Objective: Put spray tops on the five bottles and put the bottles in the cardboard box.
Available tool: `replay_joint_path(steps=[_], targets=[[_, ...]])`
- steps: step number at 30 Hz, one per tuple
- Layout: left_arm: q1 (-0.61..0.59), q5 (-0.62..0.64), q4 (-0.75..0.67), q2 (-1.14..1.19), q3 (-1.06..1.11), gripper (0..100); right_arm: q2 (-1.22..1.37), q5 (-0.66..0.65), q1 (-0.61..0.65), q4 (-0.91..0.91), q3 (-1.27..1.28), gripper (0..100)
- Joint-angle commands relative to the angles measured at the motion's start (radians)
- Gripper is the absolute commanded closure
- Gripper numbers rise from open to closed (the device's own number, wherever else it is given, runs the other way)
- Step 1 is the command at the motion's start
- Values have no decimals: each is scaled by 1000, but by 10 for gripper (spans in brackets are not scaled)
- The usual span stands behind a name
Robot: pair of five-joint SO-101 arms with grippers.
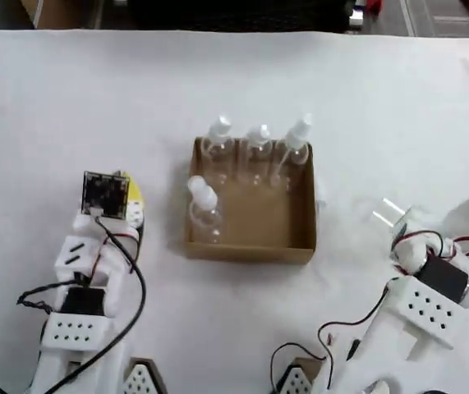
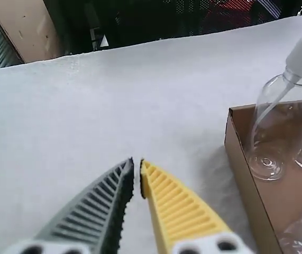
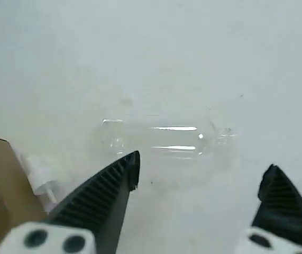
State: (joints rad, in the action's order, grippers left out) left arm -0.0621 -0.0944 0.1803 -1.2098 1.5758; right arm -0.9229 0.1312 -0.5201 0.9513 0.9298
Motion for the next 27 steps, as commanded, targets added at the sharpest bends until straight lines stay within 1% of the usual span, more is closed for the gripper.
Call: replay_joint_path(steps=[1, 4, 8, 11, 14, 16, 18, 20, 22, 24, 27], targets=[[12, -9, -26, -12, -12, 972, 5, 133, 22, -44, -17, 644], [12, -9, -26, -12, -12, 972, 58, 219, 30, -44, -71, 644], [13, -9, -28, -12, -11, 972, 265, 239, 41, 24, -232, 644], [13, -9, -28, -12, -11, 972, 484, 255, 45, 134, -394, 644], [19, -9, -28, -12, -11, 972, 679, 341, 41, 262, -543, 644], [35, -14, -28, -10, -9, 972, 783, 371, 21, 352, -626, 651], [50, -69, -26, -8, -8, 972, 863, 388, 5, 404, -695, 684], [68, -104, -21, -8, -8, 973, 921, 390, -4, 420, -741, 731], [79, -109, -25, -8, -2, 973, 974, 384, -8, 417, -772, 766], [79, -109, -28, -12, 3, 973, 1017, 381, -5, 417, -804, 759], [79, -107, -28, -12, 3, 973, 1058, 379, -4, 423, -861, 707]])
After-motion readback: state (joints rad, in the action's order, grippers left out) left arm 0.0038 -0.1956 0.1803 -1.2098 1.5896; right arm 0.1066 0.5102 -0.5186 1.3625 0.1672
